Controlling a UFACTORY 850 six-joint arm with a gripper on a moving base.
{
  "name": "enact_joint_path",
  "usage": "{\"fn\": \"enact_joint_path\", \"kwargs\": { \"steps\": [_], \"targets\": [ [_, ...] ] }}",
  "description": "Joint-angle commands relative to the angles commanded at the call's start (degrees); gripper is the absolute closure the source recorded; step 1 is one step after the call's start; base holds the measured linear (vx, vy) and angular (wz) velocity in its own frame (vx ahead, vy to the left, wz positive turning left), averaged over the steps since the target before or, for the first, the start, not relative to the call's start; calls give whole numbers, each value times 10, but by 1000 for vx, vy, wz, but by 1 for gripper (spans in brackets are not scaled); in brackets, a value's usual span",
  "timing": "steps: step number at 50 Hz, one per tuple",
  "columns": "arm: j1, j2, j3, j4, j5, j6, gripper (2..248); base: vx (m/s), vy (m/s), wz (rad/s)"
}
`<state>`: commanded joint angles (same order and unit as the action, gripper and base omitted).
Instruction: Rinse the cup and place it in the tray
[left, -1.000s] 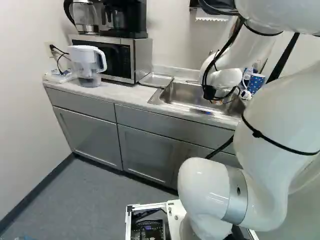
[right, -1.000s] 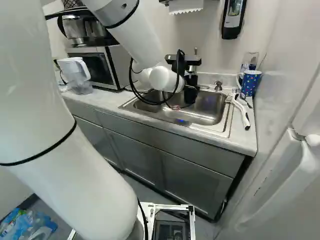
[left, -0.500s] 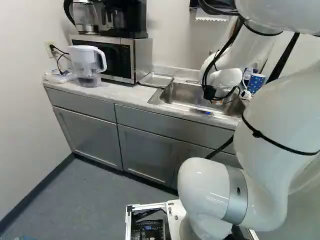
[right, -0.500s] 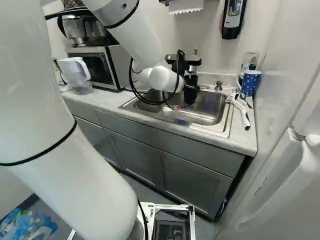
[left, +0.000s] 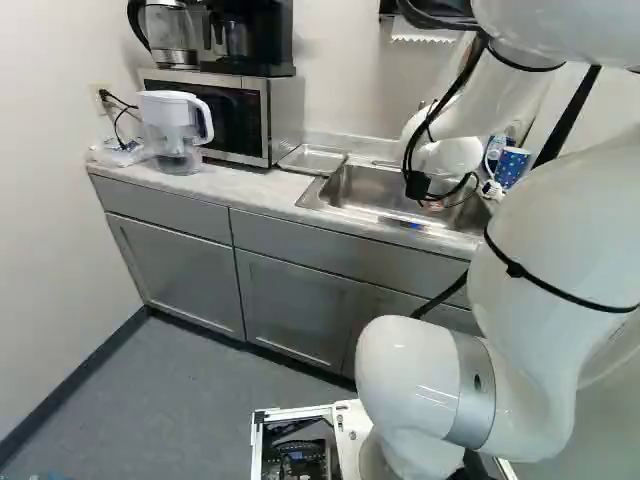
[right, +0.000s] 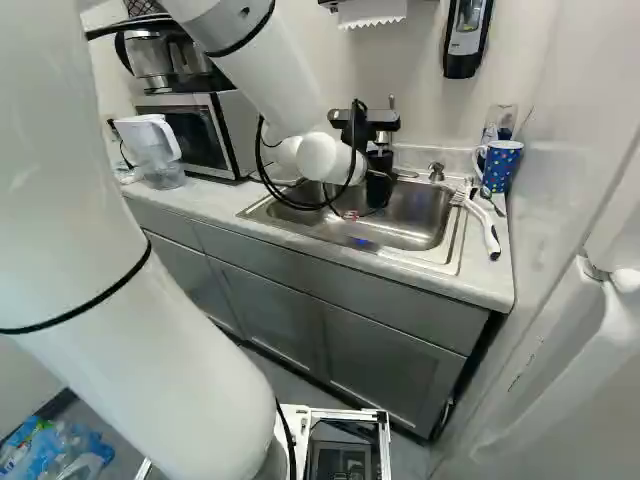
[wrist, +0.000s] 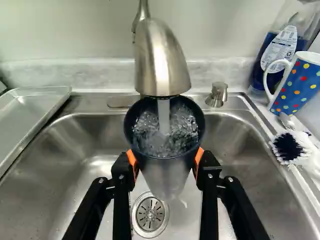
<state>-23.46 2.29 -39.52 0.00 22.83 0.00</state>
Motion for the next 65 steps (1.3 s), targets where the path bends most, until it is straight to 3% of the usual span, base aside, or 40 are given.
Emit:
{"fn": "enact_joint_path", "kwargs": {
  "steps": [46,65],
  "targets": [
    [81,48,46,0,0,0,126,0,0,0],
    [105,55,44,0,0,0,126,0,0,0]
  ]
}}
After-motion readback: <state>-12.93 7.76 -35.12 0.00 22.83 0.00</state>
